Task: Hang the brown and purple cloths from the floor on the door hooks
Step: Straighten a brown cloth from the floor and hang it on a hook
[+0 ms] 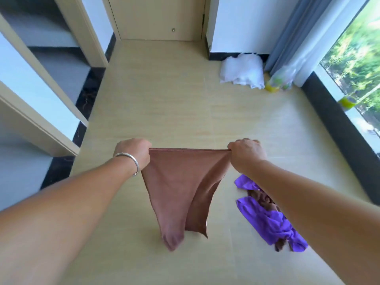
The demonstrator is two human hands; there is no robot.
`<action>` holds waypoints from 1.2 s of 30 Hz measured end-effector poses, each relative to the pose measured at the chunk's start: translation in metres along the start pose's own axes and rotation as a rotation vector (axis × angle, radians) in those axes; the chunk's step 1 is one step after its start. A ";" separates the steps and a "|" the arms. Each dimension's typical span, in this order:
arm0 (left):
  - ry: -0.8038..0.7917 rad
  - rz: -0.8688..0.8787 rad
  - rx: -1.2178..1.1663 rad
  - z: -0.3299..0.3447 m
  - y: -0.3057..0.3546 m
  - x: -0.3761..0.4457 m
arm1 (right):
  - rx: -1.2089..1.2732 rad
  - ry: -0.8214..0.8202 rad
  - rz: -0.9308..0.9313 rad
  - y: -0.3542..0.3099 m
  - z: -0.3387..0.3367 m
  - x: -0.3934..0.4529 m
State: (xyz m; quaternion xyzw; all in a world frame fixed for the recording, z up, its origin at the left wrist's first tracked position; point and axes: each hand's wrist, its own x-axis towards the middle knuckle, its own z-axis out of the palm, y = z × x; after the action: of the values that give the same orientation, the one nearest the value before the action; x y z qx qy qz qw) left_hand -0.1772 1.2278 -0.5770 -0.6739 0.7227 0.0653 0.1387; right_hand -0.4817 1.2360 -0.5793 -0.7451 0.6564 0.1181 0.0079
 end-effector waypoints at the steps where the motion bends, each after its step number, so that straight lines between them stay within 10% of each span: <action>1: 0.055 -0.007 -0.014 -0.023 -0.005 0.001 | 0.019 0.035 0.001 0.003 -0.022 0.004; 11: 0.302 0.009 -0.109 -0.076 -0.024 -0.032 | 0.093 0.206 -0.047 0.018 -0.082 -0.012; 36: -0.442 0.130 -0.279 0.406 0.028 -0.185 | 0.120 -0.498 -0.239 -0.057 0.365 -0.205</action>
State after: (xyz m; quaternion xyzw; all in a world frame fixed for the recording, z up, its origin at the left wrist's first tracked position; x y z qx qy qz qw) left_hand -0.1492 1.5215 -0.9130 -0.6082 0.7005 0.3187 0.1945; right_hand -0.5090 1.5052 -0.9035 -0.7635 0.5475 0.2565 0.2270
